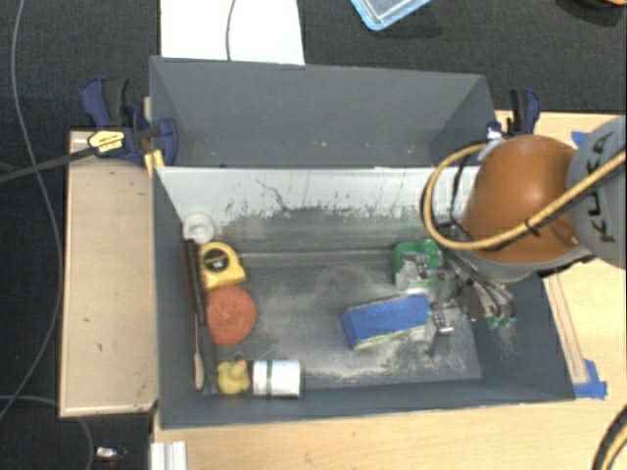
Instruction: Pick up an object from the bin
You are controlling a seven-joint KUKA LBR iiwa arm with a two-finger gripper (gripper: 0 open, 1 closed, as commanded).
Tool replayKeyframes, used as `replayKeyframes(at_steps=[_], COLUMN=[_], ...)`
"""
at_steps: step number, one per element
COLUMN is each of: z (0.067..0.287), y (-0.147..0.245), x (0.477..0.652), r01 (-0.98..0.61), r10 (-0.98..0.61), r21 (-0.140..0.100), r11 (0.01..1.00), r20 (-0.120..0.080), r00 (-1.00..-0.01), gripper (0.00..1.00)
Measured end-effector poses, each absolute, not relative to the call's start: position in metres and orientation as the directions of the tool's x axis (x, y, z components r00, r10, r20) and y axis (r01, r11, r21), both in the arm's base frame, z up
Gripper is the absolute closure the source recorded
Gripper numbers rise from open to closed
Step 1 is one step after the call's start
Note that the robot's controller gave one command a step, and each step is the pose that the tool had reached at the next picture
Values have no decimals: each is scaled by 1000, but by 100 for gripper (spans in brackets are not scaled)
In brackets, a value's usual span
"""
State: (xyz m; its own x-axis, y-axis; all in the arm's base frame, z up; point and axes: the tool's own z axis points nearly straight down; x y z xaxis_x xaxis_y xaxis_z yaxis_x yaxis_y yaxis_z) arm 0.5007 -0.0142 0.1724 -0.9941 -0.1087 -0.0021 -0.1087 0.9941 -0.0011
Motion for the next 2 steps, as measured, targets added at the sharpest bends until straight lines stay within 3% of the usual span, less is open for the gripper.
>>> replayKeyframes(at_steps=[1, 2], z=[124, 95], y=[23, 37], x=[513, 501], r01=[-273, -288], r10=[-273, -288], r21=[-5, -5], r11=[962, 958], r20=[-17, -16], r00=[-962, -958], gripper=[0, 0])
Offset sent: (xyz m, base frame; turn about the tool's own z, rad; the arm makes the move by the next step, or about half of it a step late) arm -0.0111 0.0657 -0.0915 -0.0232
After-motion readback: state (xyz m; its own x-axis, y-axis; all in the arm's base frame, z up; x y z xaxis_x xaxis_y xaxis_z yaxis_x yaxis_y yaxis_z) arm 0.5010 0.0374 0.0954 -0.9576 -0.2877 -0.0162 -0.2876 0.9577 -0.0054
